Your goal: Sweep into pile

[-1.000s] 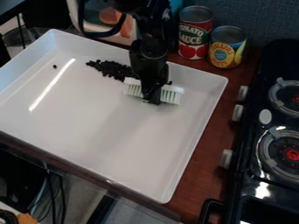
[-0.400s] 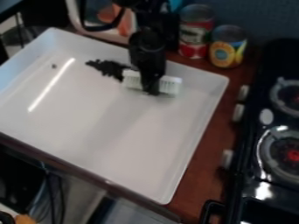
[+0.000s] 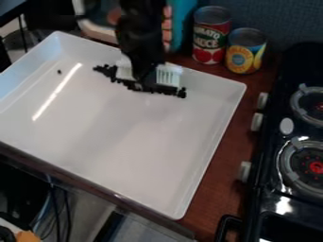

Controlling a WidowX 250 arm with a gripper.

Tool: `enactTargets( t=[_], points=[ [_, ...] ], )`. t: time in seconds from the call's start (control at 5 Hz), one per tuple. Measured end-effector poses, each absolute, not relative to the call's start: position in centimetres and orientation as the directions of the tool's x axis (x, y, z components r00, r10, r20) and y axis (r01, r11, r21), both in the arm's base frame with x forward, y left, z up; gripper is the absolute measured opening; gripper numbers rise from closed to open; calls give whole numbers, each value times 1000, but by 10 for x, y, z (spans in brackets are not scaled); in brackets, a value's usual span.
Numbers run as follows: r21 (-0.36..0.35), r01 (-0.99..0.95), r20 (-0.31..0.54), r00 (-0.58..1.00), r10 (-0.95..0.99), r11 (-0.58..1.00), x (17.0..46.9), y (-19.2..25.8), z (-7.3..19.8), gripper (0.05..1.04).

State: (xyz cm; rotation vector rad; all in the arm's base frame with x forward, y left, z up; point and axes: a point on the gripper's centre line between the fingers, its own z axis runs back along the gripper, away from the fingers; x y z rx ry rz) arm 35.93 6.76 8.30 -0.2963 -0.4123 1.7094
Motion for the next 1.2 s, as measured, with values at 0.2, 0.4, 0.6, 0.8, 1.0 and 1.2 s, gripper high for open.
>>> enactTargets(
  t=[0.2, 0.4, 0.6, 0.8, 1.0, 1.2],
  points=[
    [-475, -874, 22, -131, 991, -105, 334, 74, 102, 571],
    [-523, -852, 40, -10, 999, 12, 313, 75, 95, 571],
    [-593, -784, 98, 156, 983, 184, 295, 95, 73, 571],
    [-615, -735, 147, 246, 958, 284, 282, 117, 48, 571],
    [-641, -693, 210, 255, 944, 330, 276, 139, 38, 571],
    [-637, -690, 238, 249, 939, 344, 265, 160, 23, 571]
  ],
)
